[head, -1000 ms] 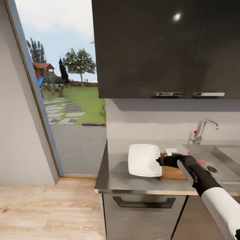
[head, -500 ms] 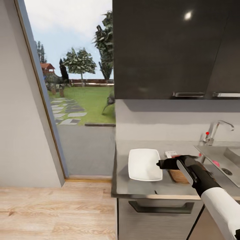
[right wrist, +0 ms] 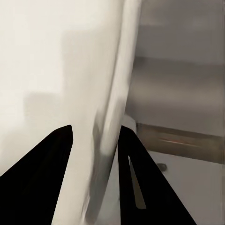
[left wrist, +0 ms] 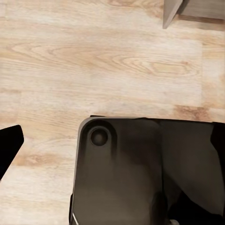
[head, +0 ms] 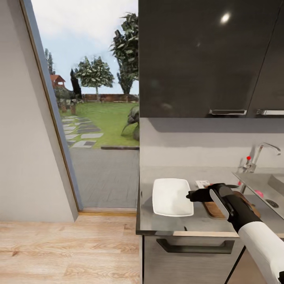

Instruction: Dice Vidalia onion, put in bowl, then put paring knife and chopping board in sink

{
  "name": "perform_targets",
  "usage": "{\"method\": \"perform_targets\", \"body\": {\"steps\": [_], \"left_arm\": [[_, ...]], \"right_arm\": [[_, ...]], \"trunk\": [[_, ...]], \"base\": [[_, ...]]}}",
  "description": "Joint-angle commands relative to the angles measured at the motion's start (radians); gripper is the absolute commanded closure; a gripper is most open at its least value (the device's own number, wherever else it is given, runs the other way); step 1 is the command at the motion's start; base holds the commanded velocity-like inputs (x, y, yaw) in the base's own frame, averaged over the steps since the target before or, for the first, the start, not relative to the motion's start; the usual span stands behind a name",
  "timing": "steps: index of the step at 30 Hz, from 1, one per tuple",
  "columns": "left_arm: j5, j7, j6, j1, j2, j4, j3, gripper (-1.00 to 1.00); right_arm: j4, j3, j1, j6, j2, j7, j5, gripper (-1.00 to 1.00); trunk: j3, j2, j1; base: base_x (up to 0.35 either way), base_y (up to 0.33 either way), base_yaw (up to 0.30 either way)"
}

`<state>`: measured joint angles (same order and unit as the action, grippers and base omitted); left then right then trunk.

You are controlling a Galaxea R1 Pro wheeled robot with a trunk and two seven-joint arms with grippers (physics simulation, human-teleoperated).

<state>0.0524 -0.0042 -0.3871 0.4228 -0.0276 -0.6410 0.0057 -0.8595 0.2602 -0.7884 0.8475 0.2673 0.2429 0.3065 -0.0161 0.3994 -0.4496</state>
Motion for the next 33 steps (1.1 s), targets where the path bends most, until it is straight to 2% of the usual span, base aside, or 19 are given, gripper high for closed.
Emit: {"method": "perform_targets", "body": {"steps": [1, 4, 6, 7, 10, 15, 20, 22, 25, 30, 33], "left_arm": [[0.005, -0.001, -0.001, 0.000, 0.000, 0.000, 0.000, -1.00], [0.006, -0.002, -0.002, 0.000, 0.000, 0.006, 0.001, -1.00], [0.006, -0.003, -0.002, -0.001, 0.000, 0.012, 0.001, -1.00], [0.005, -0.004, -0.002, -0.001, 0.000, 0.017, 0.001, -1.00], [0.004, -0.006, -0.003, -0.001, 0.000, 0.022, 0.000, -1.00], [0.002, -0.007, -0.003, -0.001, 0.000, 0.024, 0.000, -1.00], [0.001, -0.008, -0.003, -0.001, 0.000, 0.025, 0.000, -1.00], [0.002, -0.008, -0.003, -0.002, 0.000, 0.028, 0.000, -1.00], [0.001, -0.008, -0.003, -0.002, 0.000, 0.043, 0.000, -1.00], [0.001, -0.008, -0.003, -0.002, 0.000, 0.056, 0.000, -1.00], [0.001, -0.008, -0.003, -0.002, 0.000, 0.057, 0.000, -1.00]], "right_arm": [[-0.001, 0.002, -0.002, 0.003, 0.003, 0.003, -0.001, 1.00], [-0.001, 0.000, -0.017, 0.006, 0.005, -0.005, -0.002, 1.00], [0.003, 0.000, -0.056, 0.011, 0.004, -0.034, -0.003, 1.00], [0.008, -0.001, -0.087, 0.030, 0.001, -0.065, -0.002, 1.00], [0.011, -0.001, -0.131, 0.084, -0.009, -0.105, 0.000, 1.00], [0.051, -0.001, -0.226, 0.125, -0.057, -0.164, -0.002, 1.00], [0.135, 0.000, -0.274, 0.130, -0.108, -0.181, 0.000, 1.00], [0.202, 0.002, -0.281, 0.128, -0.122, -0.173, 0.007, 1.00], [0.228, 0.003, -0.283, 0.127, -0.123, -0.153, 0.010, 1.00], [0.248, 0.005, -0.284, 0.127, -0.115, -0.020, 0.005, 1.00], [0.260, 0.006, -0.284, 0.127, -0.111, 0.020, 0.003, 1.00]], "trunk": [[0.000, 0.001, 0.000], [0.000, 0.001, 0.000], [0.000, 0.001, 0.000], [0.000, 0.001, 0.000], [0.000, 0.001, 0.000], [0.000, 0.001, 0.000], [0.000, 0.001, 0.000], [0.000, 0.001, 0.000], [0.000, 0.001, 0.000], [0.000, 0.001, 0.000], [0.000, 0.001, 0.000]], "base": [[0.000, 0.000, 0.000], [0.000, 0.000, 0.000], [0.000, 0.000, 0.000], [0.000, 0.000, 0.000], [0.000, 0.000, 0.000], [0.000, 0.000, 0.000], [0.000, 0.000, 0.000], [0.000, 0.000, 0.000], [0.000, 0.000, 0.000], [0.000, 0.000, 0.000], [0.000, 0.000, 0.000]]}}
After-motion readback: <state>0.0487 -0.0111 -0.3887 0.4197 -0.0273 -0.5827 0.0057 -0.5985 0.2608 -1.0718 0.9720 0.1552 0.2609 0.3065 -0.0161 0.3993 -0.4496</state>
